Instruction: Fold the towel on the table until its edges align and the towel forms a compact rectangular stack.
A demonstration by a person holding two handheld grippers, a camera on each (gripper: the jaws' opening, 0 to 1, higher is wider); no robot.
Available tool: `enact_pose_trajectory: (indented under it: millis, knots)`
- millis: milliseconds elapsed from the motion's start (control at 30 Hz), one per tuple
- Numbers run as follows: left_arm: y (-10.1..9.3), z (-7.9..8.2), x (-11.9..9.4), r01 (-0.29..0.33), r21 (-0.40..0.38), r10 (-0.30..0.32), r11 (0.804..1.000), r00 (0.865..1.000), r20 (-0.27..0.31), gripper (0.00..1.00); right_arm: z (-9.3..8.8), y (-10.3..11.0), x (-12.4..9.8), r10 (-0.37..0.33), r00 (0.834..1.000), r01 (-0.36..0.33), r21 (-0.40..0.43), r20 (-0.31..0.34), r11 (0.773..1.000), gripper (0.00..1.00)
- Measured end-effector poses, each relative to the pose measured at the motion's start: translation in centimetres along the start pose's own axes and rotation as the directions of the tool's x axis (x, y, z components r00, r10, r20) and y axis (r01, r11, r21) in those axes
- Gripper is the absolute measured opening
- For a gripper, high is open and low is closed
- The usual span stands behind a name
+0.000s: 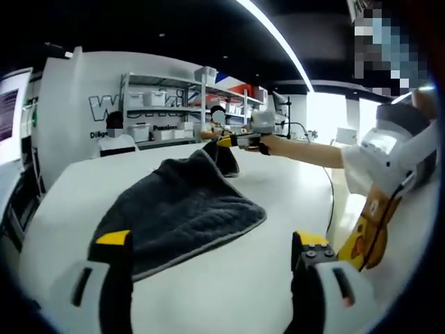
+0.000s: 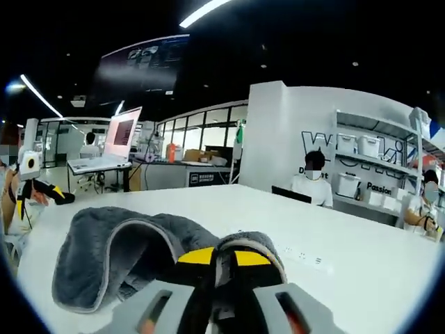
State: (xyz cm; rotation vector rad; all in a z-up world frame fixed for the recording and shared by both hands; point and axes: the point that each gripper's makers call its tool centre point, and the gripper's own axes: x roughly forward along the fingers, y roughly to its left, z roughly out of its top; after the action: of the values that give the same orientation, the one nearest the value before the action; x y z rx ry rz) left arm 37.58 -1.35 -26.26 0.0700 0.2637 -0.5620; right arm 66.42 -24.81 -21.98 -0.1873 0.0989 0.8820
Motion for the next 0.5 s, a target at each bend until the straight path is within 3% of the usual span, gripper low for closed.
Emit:
enact_pose_trajectory:
  millis: [133, 500]
  knots:
    - [0.1, -0.2, -0.1, -0.005, -0.006, 0.005, 1.0, 1.0, -0.001, 0.99, 1.1, -1.0, 0.2, -0.018, 1.0, 0.018, 0.016, 0.023, 1.0, 0.03]
    - [1.0, -0.5, -0.5, -0.005, -0.016, 0.006, 1.0, 1.0, 0.008, 0.99, 8.2, -5.4, -2.3, -0.101, 0.981, 0.096, 0.035, 0.166, 0.995, 0.03]
